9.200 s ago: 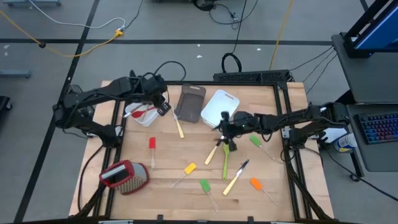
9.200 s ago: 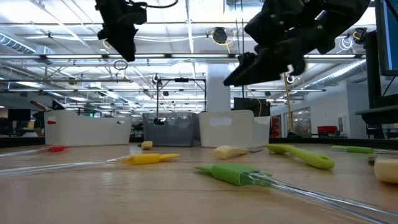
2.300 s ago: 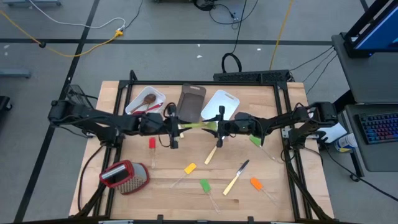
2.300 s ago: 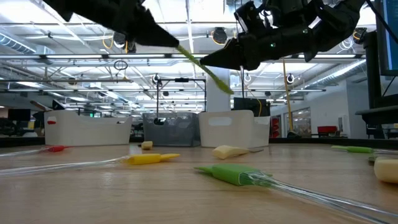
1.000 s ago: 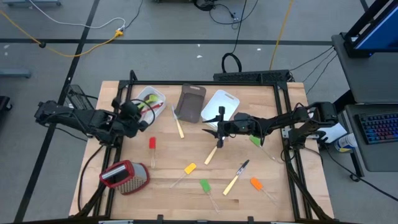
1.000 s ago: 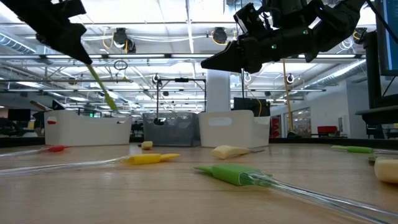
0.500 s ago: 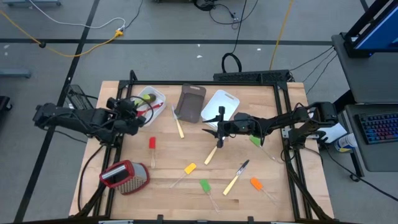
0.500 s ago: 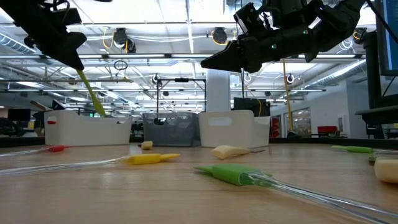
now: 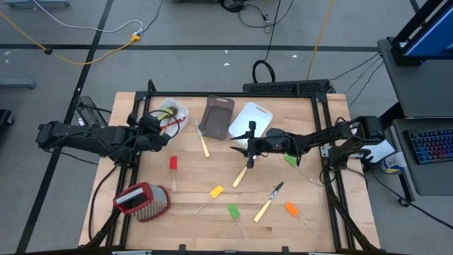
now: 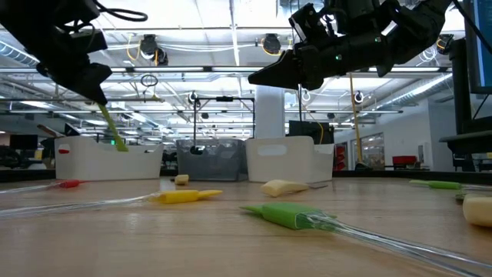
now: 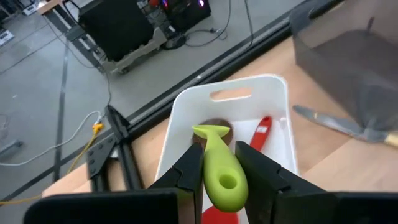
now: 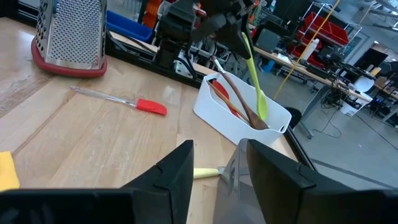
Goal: Pick & Place Kitchen Items
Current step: Put the green serving spoon into the left white bin, then put the middle yellow knife into the right white bin
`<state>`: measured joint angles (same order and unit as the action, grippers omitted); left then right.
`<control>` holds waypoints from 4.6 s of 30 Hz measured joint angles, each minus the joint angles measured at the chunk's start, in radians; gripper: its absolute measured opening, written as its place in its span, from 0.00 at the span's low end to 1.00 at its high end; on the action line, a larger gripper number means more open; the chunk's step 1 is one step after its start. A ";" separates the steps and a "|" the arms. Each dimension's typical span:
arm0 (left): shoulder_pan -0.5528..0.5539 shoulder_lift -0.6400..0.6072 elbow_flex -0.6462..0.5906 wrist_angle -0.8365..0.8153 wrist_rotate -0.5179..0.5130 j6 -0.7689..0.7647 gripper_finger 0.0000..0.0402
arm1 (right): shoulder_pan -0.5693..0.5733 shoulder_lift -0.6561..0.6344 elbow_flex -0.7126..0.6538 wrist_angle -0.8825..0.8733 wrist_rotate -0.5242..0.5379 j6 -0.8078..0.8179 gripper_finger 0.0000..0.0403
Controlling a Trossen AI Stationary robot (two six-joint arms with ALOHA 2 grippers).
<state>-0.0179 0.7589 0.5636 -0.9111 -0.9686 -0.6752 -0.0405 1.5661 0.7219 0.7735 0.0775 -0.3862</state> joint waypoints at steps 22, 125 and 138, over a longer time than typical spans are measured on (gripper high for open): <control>0.229 0.000 -0.134 0.232 0.175 0.192 0.18 | 0.000 0.000 0.000 0.000 0.000 -0.027 0.35; -0.034 0.272 -0.052 0.782 0.419 0.175 0.32 | 0.007 0.343 0.001 -0.168 -0.561 0.044 0.35; -0.034 0.272 -0.052 0.782 0.422 0.173 0.32 | 0.007 0.346 0.002 -0.168 -0.553 0.027 0.15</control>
<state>-0.0521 1.0306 0.5117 -0.1295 -0.5470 -0.5022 -0.0334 1.9121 0.7235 0.6053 -0.4759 -0.3588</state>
